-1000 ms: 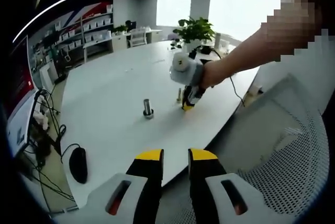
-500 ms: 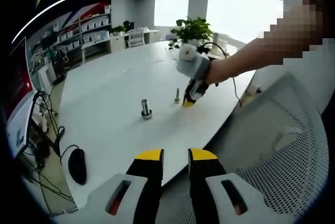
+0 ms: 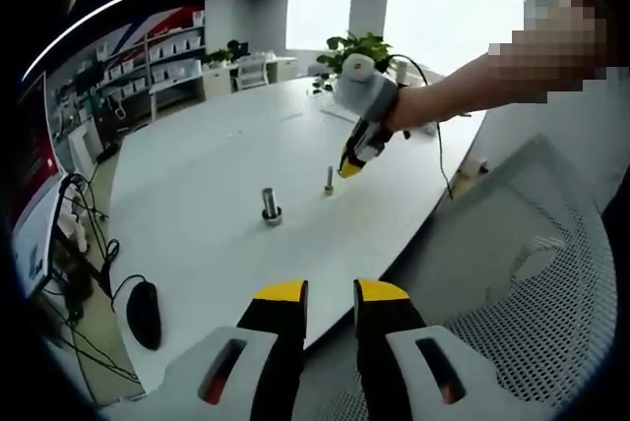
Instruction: Place the washer onto the threaded stud by aligning its center hole with the stud, sliding it down to the base, and recovering from edge contact or off-axis alignment until the washer reaches the visible bottom stop.
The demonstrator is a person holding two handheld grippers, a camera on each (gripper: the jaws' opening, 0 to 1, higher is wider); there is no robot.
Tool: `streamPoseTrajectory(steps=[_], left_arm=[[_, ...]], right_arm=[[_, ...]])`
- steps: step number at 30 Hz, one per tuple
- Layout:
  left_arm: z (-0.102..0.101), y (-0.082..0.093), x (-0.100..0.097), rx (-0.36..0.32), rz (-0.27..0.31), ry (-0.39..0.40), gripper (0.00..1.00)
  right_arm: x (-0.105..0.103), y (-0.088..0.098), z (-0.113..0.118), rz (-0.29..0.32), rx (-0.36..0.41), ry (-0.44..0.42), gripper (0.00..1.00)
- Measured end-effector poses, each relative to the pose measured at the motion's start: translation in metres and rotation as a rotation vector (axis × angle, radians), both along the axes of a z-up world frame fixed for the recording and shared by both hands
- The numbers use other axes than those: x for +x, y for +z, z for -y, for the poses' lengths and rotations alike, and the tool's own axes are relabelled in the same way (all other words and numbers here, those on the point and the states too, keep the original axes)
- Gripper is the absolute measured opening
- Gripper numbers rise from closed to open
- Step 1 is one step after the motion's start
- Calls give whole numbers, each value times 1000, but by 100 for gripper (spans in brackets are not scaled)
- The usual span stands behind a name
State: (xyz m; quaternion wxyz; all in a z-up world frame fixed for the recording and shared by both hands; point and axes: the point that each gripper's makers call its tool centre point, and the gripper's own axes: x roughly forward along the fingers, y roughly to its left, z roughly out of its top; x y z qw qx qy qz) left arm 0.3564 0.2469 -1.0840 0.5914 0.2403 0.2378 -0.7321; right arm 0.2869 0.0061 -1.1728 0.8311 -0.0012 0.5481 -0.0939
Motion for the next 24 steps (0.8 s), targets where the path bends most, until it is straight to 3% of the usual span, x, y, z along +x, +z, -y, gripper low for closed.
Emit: streamPoseTrajectory(steps=[3,7,13,15,17,21,24], left_arm=[[0,1,-1,-2,-1,1,16],[1,1,0,-5,-1,0,16],[0,2,-2,-4,-2,-4,16],[0,1,-1,-4,-2,-4,16],[0,1,-1,-4,-2,0,16],[0,2,0,-4,-1,4,16],[-1,1,1,-4,-1,5,16]], right_arm=[[6,-1,14,0,-15,9,14],[8,6,6,6,-27,14,14],[14,-1,12,-16,-37,35,14],[12,2,4,-20,-37,35,14],[16,-9,21,-25,-35,36,14],[12,0,1,-41,-35,46,14],[19,-9,14,-49,-32,54,14]])
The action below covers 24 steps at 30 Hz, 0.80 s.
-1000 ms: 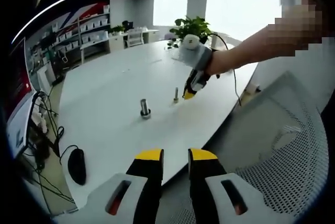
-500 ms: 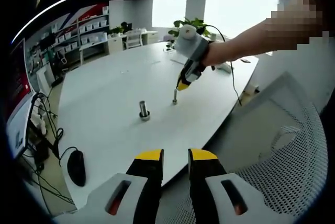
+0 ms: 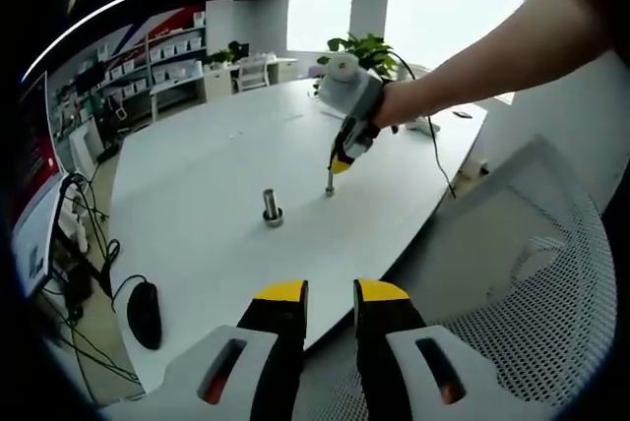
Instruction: Place the washer onto the threaded stud by aligning its center hole with the stud, sliding it down to the base, and recovering from edge contact or off-axis alignment until the washer reaches the visible bottom stop.
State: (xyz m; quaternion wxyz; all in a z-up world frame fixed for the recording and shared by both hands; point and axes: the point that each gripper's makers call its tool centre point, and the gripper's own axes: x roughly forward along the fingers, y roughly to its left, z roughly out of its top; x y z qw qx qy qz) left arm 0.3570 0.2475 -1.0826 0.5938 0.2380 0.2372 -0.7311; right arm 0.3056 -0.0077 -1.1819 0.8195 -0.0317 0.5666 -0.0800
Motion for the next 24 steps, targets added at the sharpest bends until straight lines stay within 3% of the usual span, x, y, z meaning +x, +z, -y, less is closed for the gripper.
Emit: streamPoseTrajectory(steps=[3,4,6,9,15,19,24], left_arm=[[0,-1,0,3,2,0,16],[0,-1,0,4,1,-1,16],[0,-1,-1,6,1,-1,16],[0,-2,-1,11,0,-3,16],[-1,-3,-1,19,1,-1,16],[-1,-4,0,22,1,0,16],[-1,-4,-2,25,0,-8,15]], right_arm=[[-1,-10,10,-2,9,-4,14],[-5,-2,-4,-6,11,-7,14],[-6,-2,-6,-8,15,-6,14],[-3,-16,6,-15,25,-5,14],[-6,-20,-6,-31,44,-5,14],[-4,-34,4,-35,57,-10,14],[-5,-40,1,-28,71,-32,15]])
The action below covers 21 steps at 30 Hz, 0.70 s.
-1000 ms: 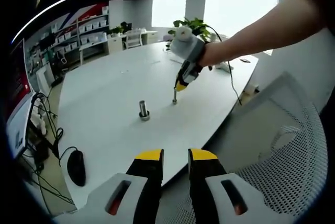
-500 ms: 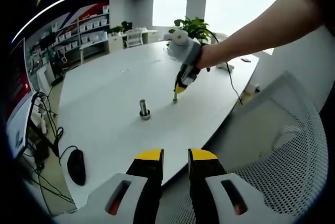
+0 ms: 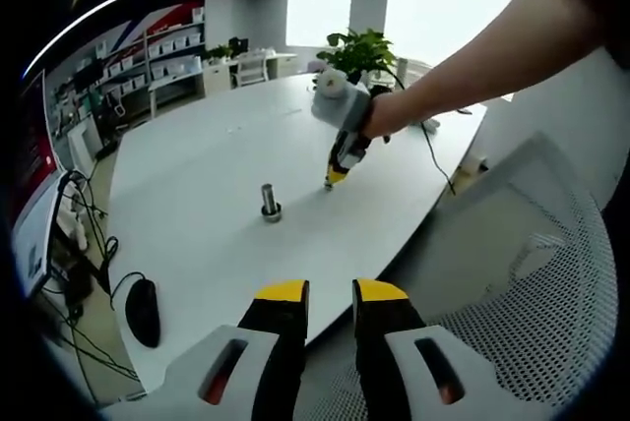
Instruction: Place the washer onto the threaded stud by aligning its center hole with the stud, sliding it down to the base, and recovering from edge contact or off-axis alignment until the washer reaches the visible bottom stop.
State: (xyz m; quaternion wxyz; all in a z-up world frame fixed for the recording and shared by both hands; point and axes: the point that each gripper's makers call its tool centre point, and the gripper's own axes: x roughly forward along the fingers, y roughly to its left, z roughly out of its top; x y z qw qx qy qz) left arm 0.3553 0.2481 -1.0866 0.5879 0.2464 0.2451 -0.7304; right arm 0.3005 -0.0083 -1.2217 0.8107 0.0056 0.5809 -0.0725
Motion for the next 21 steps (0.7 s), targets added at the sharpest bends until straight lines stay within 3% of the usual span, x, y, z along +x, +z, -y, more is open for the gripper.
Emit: streamPoseTrajectory(steps=[9,11,15,21], left_arm=[[0,1,0,-3,-1,5,15],[0,1,0,-3,0,6,15],[0,0,1,-2,-1,8,15],[1,3,2,-10,-1,20,15]], right_arm=[[0,-8,1,-11,9,-8,15],[-4,0,-12,-18,9,-6,15],[-1,-7,-1,-22,10,-6,16],[-9,3,-17,-17,18,-14,19]])
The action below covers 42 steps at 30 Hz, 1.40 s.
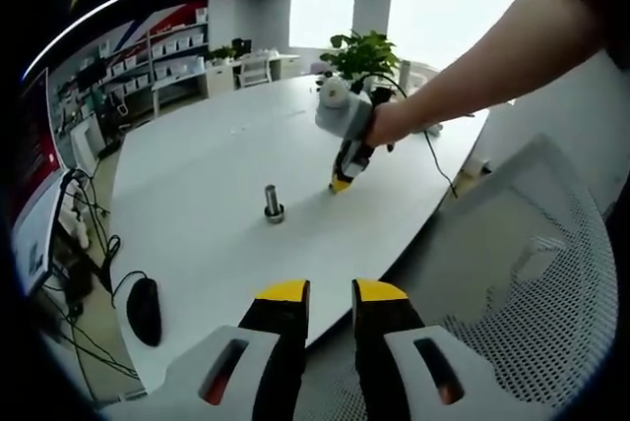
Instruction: Place the washer onto the threaded stud by aligning its center hole with the stud, sliding it down to the base, and recovering from edge contact or off-axis alignment until the washer reaches the visible bottom stop.
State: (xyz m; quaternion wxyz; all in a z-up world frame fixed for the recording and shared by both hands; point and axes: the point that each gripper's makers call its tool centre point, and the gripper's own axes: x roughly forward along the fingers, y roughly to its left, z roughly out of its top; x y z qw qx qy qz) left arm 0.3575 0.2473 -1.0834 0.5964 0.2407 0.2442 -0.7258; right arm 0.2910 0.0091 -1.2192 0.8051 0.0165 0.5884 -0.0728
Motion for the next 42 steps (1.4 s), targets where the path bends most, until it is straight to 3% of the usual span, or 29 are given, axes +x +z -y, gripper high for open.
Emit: streamPoseTrajectory(steps=[2,8,10,13,15,17,21,27,29,35,38,42], left_arm=[[0,1,-1,0,1,-1,15],[0,-1,2,7,4,10,15],[0,-2,3,9,2,18,15],[1,-1,5,5,0,30,16],[1,0,8,-12,2,38,16],[1,0,9,-10,-1,46,17],[0,-6,12,19,2,59,18],[1,-4,13,12,-3,79,19],[1,-4,11,20,4,78,19],[1,-2,16,-4,8,90,19],[1,2,14,-14,12,93,19],[1,3,18,-15,27,116,19]], right_arm=[[2,-6,11,17,0,0,20],[-9,5,7,83,4,-20,23],[-14,19,-7,134,14,-16,25],[-21,23,5,201,-7,-28,25],[-31,33,-6,229,-11,-39,25],[-35,30,8,258,-6,-50,25],[-52,58,-6,354,-6,-84,26],[-83,85,-21,448,-8,-120,26],[-86,100,-22,512,-14,-146,26],[-102,133,-42,607,-9,-195,28],[-103,150,-56,694,27,-223,30],[-113,162,-66,719,24,-275,33]])
